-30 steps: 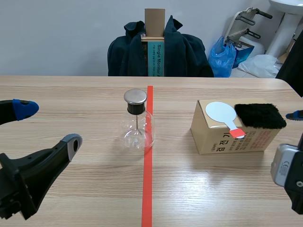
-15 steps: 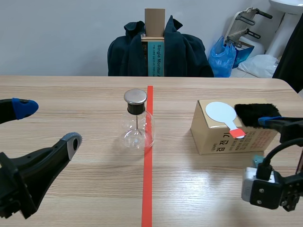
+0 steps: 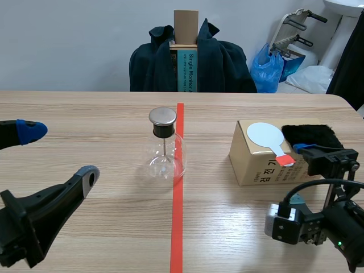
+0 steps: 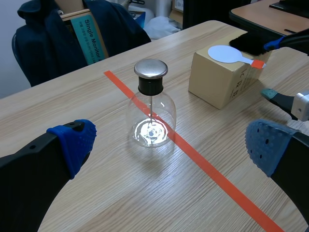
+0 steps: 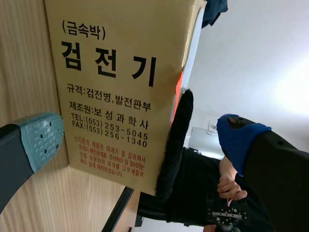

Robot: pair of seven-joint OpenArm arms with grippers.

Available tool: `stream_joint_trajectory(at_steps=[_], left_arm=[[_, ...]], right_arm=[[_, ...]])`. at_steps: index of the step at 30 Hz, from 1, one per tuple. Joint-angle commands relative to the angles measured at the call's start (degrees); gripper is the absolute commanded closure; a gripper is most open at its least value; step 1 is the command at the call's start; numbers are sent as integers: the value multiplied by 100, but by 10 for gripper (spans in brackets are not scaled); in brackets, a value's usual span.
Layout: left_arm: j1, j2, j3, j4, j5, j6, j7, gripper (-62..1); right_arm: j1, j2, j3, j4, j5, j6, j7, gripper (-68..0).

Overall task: Do the electroscope experiment.
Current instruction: 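Pick up the white charging plate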

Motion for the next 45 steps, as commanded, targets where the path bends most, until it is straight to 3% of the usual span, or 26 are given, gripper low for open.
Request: stream_joint_trajectory(at_steps=[1,11,23,27,34,37,45], left_arm=[[-46,-2,-7,94,-59,15,-79,-623],[-44,0,-7,94,-59,15,-79,-623],[-44,0,-7,94,-59,15,-79,-623],[-44,0,-7,94,-59,15,-79,-623],[-44,0,-7,94,-59,15,-79,-623],[-44,0,-7,94,-59,15,-79,-623],[-44,0,-7,94,-59,15,-79,-623]], right_arm=[[153,13,-37,116,-2,-111,31,-679],[306,-15,-162,96,-17,-212,514,-679],[306,-13,-160,96,-153,-212,254,-679],[306,-13,-160,96,-177,-212,138,-553],[306,-11,-160,96,-177,-212,153,-142],[306,-13,-160,96,-177,-212,157,-17],[306,-4,-155,96,-214,-313,146,-8]])
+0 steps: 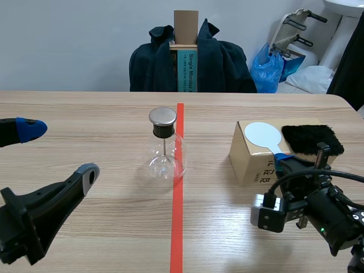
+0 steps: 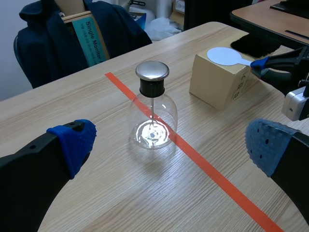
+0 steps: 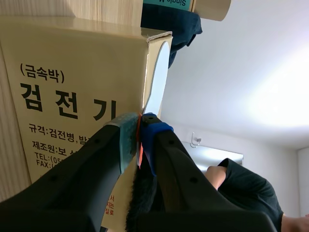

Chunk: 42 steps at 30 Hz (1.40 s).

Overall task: Do the electroscope experiment.
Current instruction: 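Pick up the white charging plate, then bring the plate to the electroscope and point at the metal foil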

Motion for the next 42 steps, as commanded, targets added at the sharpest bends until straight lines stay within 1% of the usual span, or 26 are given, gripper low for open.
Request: stream_joint_trajectory(at_steps=[1,4,8,11,15,18,22,27,31,33,35,36,38,40,42], left_arm=[[-4,0,-7,94,-59,13,-79,-623],[-4,0,-7,94,-59,13,-81,-623],[-4,0,-7,94,-57,13,-81,-623],[-4,0,-7,94,-57,13,-81,-623],[-4,0,-7,94,-57,11,-79,-623],[-4,0,-7,94,-57,11,-81,-623],[-4,0,-7,94,-55,11,-79,-623],[-4,0,-7,94,-55,11,-79,-623],[-4,-2,-7,94,-50,11,-55,-623],[-4,-2,-7,94,9,11,17,-623],[-9,-2,-4,87,136,13,144,-623],[-20,-4,-4,55,175,9,173,-555],[-111,-68,46,-98,188,-28,227,-376],[-332,-234,229,-352,225,-160,334,-216],[-673,-372,496,-717,221,-184,323,-63]], right_arm=[[33,96,42,96,-20,-151,-20,-8],[20,151,44,111,-20,-439,-20,-8],[-101,345,46,269,55,-778,-22,-8],[-308,562,59,581,293,-1025,-22,-8],[-678,911,201,1290,763,-1504,-22,-8],[-879,1182,400,1961,1154,-1530,-33,-8],[-1003,1440,782,2868,1484,-1530,-249,-8],[-1019,1471,1333,3847,1534,-1530,-682,-8],[-1019,1471,1668,4513,1552,-1530,-981,-8],[-1019,1469,1808,4795,1552,-1530,-1113,-8],[-1019,1469,1932,5031,1554,-1530,-1213,-8],[-1019,1467,1982,5132,1556,-1530,-1255,-8],[-1019,1449,2052,5311,1561,-1530,-1344,-8],[-1019,1438,2085,5442,1572,-1530,-1364,-8],[-1019,1436,2085,5521,1569,-1530,-1397,-8]])
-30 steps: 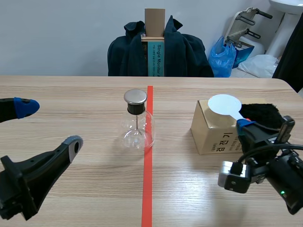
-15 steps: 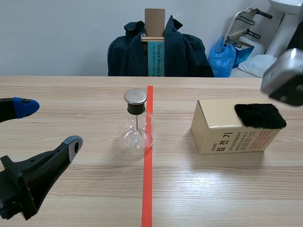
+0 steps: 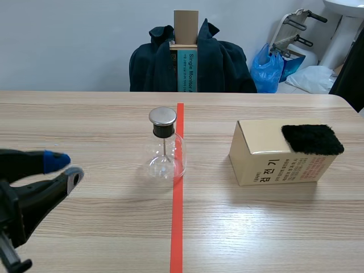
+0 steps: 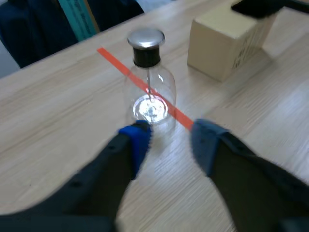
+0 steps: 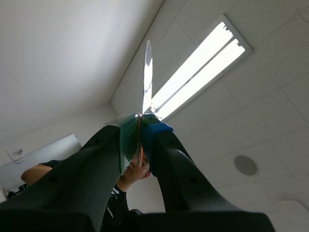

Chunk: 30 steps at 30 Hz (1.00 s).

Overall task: Do the electroscope experiment.
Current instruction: 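Bring the plate to the electroscope and point at the metal foil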

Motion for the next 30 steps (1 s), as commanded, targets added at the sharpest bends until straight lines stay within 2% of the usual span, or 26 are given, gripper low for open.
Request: stream_joint_trajectory(at_steps=[1,8,12,16,21,25,27,30], left_arm=[[-424,-101,258,-337,-59,-7,-98,-14],[-2441,-22,1585,-2326,-57,-9,-754,-29],[-3484,190,2396,-3397,-31,-4,-1064,-31],[-4203,496,2953,-4271,22,17,-1257,-32],[-4680,857,3276,-5038,275,208,-1572,-31],[-4822,1012,3353,-5355,442,240,-1757,-31],[-4846,1060,3353,-5440,442,282,-1812,-31],[-4854,1095,3353,-5480,442,284,-1856,-31]], right_arm=[[92,11,22,28,20,-330,-46,-8],[92,-28,4,46,22,-330,-9,-8],[96,-186,4,46,22,-273,157,-8],[146,-308,-39,46,24,175,415,-8],[535,-601,-426,11,42,1060,669,-8],[914,-909,-911,-310,-13,1742,986,-8],[1069,-1049,-1228,-647,-76,1810,1185,-8],[1303,-1320,-1692,-1340,-426,1810,1456,-8]])
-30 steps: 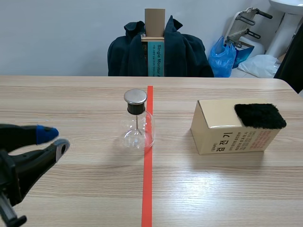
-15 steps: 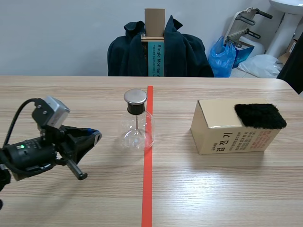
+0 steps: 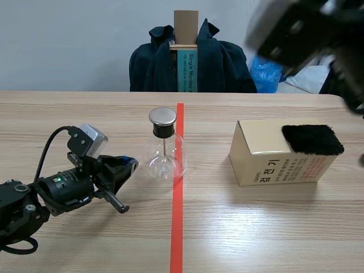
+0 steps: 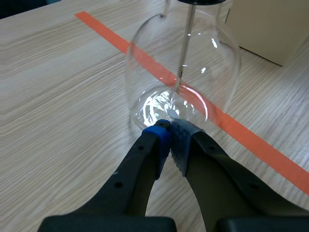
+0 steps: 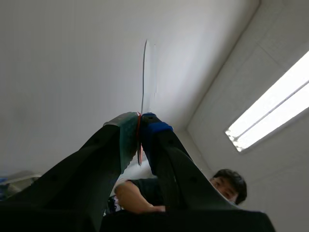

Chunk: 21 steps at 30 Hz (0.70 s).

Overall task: Do the electroscope experiment.
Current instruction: 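Bring the plate to the electroscope and point at the metal foil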

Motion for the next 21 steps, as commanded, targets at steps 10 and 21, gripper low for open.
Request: stream_joint_trajectory(at_steps=[10,21], left_arm=[[-46,13,-37,157,-39,24,-68,-31],[-46,11,-37,157,-39,116,-63,-31]], right_arm=[[721,-855,-752,-2511,-656,-48,754,-8],[835,-1001,-791,-3456,-793,-46,1198,-8]])
